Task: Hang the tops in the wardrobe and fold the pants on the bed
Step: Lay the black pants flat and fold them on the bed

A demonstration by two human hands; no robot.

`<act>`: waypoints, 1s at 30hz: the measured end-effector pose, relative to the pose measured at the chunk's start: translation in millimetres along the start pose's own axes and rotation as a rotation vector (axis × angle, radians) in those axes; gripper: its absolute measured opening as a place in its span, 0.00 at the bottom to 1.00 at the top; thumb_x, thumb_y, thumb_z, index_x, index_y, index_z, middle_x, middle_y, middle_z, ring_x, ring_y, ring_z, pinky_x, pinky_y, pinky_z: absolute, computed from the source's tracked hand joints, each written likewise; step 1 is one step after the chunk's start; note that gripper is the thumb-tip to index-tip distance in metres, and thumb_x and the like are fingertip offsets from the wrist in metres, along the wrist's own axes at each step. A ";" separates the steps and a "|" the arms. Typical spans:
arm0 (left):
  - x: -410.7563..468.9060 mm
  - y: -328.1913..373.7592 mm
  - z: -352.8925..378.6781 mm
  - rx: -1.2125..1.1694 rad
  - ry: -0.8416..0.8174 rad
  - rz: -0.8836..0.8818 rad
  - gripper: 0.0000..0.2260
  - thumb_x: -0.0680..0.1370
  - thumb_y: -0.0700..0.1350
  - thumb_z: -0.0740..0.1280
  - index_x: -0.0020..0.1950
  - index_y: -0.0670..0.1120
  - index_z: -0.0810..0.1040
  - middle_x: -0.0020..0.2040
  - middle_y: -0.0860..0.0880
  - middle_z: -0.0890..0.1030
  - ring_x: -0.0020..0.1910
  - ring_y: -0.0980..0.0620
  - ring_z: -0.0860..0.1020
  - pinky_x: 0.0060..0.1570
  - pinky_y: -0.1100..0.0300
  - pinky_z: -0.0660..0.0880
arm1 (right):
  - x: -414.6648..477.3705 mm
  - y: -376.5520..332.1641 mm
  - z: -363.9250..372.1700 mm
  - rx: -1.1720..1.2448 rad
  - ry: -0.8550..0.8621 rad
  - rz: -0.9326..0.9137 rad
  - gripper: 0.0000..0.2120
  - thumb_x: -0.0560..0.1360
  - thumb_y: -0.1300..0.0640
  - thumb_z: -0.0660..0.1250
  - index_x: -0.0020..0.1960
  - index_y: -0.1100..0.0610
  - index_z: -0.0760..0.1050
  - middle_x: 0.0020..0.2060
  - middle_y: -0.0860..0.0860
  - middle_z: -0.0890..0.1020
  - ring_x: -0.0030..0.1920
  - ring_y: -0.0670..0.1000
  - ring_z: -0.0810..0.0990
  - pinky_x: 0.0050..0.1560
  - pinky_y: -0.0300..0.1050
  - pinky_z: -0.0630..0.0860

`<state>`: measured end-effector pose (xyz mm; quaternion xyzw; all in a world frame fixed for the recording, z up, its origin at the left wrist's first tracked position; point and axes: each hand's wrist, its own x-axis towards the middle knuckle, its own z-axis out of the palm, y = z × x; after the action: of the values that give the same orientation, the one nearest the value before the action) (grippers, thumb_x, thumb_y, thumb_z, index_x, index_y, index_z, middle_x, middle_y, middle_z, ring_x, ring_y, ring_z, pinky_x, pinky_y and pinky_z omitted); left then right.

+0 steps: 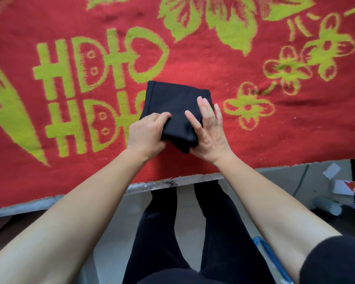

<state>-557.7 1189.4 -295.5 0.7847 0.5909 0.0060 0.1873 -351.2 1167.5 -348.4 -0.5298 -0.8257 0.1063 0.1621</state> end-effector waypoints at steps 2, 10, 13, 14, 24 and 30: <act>-2.8 0.6 -5.5 -0.007 -0.010 -0.065 0.25 0.66 0.44 0.72 0.63 0.51 0.75 0.52 0.51 0.82 0.48 0.43 0.81 0.36 0.55 0.74 | 5.4 -4.3 -5.0 0.050 -0.030 0.017 0.43 0.63 0.54 0.76 0.74 0.55 0.63 0.70 0.63 0.72 0.72 0.64 0.70 0.71 0.65 0.65; -16.5 15.9 -82.9 0.116 0.190 0.041 0.22 0.65 0.43 0.75 0.59 0.44 0.80 0.50 0.47 0.83 0.47 0.43 0.83 0.32 0.54 0.78 | 54.4 -10.3 -95.8 0.106 -0.040 -0.140 0.24 0.67 0.59 0.70 0.63 0.57 0.80 0.57 0.53 0.84 0.53 0.56 0.84 0.49 0.50 0.81; -37.1 23.9 -121.5 0.168 0.297 -0.027 0.21 0.67 0.39 0.74 0.61 0.43 0.81 0.56 0.45 0.83 0.55 0.41 0.82 0.39 0.50 0.81 | 79.5 -23.5 -136.8 0.087 -0.002 -0.271 0.20 0.70 0.60 0.68 0.62 0.56 0.81 0.56 0.54 0.84 0.53 0.56 0.84 0.49 0.50 0.81; -45.8 26.1 -135.2 0.182 0.337 -0.052 0.21 0.68 0.39 0.73 0.61 0.43 0.81 0.57 0.44 0.83 0.56 0.40 0.82 0.42 0.49 0.81 | 89.0 -30.4 -149.4 0.087 0.024 -0.321 0.19 0.71 0.60 0.68 0.62 0.56 0.81 0.55 0.54 0.84 0.52 0.56 0.84 0.49 0.50 0.81; -201.4 39.3 -254.7 0.315 0.602 -0.309 0.22 0.68 0.40 0.75 0.62 0.43 0.81 0.58 0.44 0.82 0.58 0.40 0.81 0.47 0.49 0.81 | 129.1 -168.6 -254.5 0.175 0.089 -0.888 0.29 0.67 0.66 0.77 0.62 0.53 0.68 0.57 0.62 0.81 0.58 0.62 0.82 0.62 0.65 0.75; -371.5 53.5 -299.5 0.454 0.737 -0.475 0.22 0.69 0.40 0.75 0.62 0.44 0.81 0.59 0.44 0.82 0.59 0.41 0.81 0.48 0.50 0.81 | 75.7 -307.7 -301.1 0.255 0.130 -1.169 0.26 0.69 0.70 0.72 0.62 0.54 0.68 0.58 0.64 0.79 0.56 0.64 0.81 0.58 0.60 0.78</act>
<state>-689.4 917.6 77.7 0.5950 0.7668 0.1114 -0.2135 -524.6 1109.5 48.6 0.0303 -0.9493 0.0652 0.3060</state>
